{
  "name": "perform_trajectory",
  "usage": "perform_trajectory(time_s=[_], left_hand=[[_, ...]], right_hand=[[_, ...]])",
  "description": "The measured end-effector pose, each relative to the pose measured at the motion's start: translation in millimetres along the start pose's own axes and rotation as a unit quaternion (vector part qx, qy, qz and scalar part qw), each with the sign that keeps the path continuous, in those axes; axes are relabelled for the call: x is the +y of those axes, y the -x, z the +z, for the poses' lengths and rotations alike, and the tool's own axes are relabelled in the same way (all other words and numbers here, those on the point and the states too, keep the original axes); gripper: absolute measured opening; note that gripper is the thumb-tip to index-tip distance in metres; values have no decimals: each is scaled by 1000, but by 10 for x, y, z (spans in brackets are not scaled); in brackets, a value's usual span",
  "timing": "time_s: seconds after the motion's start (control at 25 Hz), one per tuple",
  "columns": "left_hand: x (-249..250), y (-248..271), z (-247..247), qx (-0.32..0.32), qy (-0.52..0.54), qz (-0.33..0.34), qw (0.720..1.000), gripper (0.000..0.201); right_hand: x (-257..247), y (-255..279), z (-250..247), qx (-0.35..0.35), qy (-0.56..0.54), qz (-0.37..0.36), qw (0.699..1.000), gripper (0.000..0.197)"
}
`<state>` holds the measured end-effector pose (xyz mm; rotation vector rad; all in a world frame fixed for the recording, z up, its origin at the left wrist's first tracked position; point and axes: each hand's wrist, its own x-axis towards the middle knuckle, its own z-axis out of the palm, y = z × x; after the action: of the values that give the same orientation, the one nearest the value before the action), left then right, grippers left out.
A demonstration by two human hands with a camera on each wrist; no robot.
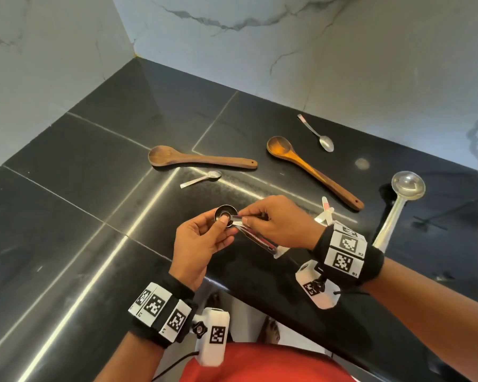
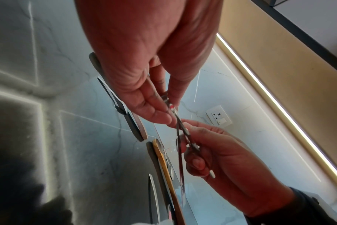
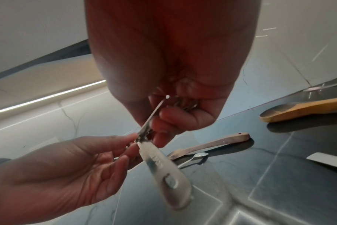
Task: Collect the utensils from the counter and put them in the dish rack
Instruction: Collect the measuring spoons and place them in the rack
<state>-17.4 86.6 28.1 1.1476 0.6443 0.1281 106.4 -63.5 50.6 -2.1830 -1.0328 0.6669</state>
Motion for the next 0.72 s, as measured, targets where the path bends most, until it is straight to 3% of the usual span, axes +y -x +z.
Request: perform_trajectory(time_s=[0.24,0.44,0.6,0.72], left_hand=[[-267,318,348,27,-58,21,998,14],[-342,436,583,-14,-99,47,994,17],[-371,487,808,-79,-150,58,984,20],[-364,551,951,-132,-178,81,972,20]], right_hand=[[205,565,89,-11,-6,12,1000,28],[307,1067,147,-35,-164,60,984,24],[318,1394,110,39,-73,85,993,24],[300,1634,6,45,-26,118,992,29]])
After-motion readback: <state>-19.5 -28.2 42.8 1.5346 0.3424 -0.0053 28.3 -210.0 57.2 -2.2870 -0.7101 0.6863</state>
